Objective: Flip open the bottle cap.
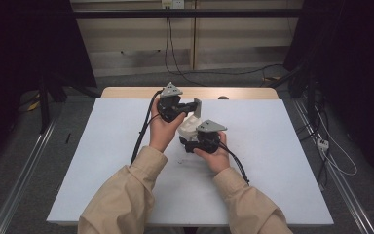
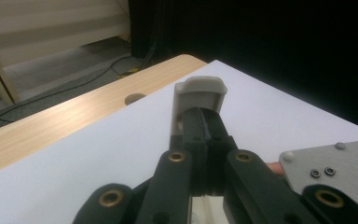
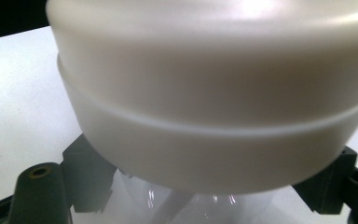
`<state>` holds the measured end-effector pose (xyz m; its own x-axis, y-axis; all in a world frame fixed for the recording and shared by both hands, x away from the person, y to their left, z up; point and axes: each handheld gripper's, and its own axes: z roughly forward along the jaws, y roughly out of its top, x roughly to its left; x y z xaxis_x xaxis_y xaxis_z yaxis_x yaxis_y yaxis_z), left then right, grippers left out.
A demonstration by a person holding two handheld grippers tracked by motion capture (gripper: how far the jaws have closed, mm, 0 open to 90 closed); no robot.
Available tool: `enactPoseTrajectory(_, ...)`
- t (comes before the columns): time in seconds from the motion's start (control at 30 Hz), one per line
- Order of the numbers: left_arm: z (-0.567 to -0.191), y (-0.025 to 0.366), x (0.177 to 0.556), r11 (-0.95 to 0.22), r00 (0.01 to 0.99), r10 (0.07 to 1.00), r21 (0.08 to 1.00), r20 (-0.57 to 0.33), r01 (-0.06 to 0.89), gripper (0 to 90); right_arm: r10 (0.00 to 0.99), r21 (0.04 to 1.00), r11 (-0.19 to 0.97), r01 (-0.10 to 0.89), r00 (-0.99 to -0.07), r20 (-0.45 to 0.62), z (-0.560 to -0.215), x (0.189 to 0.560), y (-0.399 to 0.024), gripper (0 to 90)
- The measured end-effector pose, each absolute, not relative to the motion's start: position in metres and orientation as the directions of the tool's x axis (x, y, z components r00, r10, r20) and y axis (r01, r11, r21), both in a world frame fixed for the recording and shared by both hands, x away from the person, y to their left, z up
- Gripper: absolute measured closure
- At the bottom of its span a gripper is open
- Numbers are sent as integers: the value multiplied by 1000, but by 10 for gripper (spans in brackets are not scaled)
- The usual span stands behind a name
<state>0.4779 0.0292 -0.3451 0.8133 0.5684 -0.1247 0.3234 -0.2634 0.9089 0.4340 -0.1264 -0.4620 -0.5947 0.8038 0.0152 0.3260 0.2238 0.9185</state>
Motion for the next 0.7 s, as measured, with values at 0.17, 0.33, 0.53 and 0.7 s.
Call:
enactPoseTrajectory(0.17, -345, 28, 478, -262, 813, 570, 910, -123, 321, 900, 804, 918, 224, 326, -594, 14, -462, 434, -126, 192)
enactPoseTrajectory(0.33, -345, 27, 479, -262, 813, 569, 910, -124, 322, 900, 804, 918, 225, 325, -594, 13, -462, 434, -126, 192)
enactPoseTrajectory(0.53, -346, 27, 481, -264, 812, 571, 909, -121, 322, 900, 804, 918, 226, 325, -594, 12, -462, 434, -126, 192)
enactPoseTrajectory(0.7, -346, 25, 482, -264, 811, 572, 909, -122, 323, 900, 805, 918, 226, 325, -593, 12, -462, 434, -126, 192)
